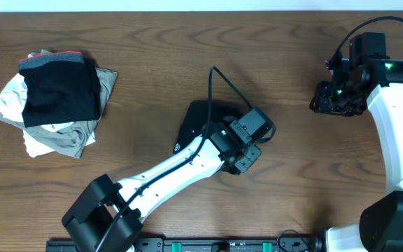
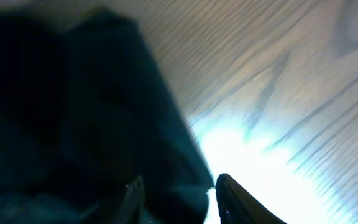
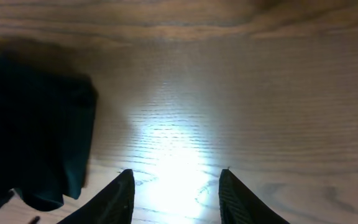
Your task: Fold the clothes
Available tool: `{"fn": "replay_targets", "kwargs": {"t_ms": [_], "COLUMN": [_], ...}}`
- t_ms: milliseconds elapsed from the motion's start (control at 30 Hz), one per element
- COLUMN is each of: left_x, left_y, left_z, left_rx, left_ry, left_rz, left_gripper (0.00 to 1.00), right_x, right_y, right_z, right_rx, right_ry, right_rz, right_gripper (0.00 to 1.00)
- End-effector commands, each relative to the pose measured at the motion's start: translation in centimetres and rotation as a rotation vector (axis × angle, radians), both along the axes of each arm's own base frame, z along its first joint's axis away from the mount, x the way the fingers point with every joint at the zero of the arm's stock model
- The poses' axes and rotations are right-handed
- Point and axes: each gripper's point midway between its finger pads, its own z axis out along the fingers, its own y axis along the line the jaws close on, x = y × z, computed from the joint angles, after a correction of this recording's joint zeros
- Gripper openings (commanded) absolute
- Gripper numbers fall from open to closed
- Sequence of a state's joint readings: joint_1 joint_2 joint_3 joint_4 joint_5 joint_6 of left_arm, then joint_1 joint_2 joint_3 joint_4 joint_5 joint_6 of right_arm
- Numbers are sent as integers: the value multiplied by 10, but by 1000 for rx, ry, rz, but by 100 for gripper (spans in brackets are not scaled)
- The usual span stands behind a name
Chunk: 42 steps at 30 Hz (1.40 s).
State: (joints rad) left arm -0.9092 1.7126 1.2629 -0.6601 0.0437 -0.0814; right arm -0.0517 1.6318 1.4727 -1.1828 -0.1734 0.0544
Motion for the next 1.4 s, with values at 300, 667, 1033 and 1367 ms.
{"fn": "replay_targets", "kwargs": {"t_ms": [300,667,1033,1367], "left_x": [78,101,95,97], "left_y": [129,168,145,126], "left_z": [122,51,5,-28], "left_rx": [-166,-78,-81,-117], "left_ry": [-234,-31,144,245], "left_rz": [519,661,617,587], "left_gripper": [41,41,42,42], "right_x": [-4,-10,-7,1], "right_y": [135,178,175,121], "right_z": [25,-19,-86,-99], "right_rx": [227,214,139,-71], "right_ry": [-181,-41,131,189], "right_rz": [578,578,529,348], "right_gripper": [59,63,8,16]}}
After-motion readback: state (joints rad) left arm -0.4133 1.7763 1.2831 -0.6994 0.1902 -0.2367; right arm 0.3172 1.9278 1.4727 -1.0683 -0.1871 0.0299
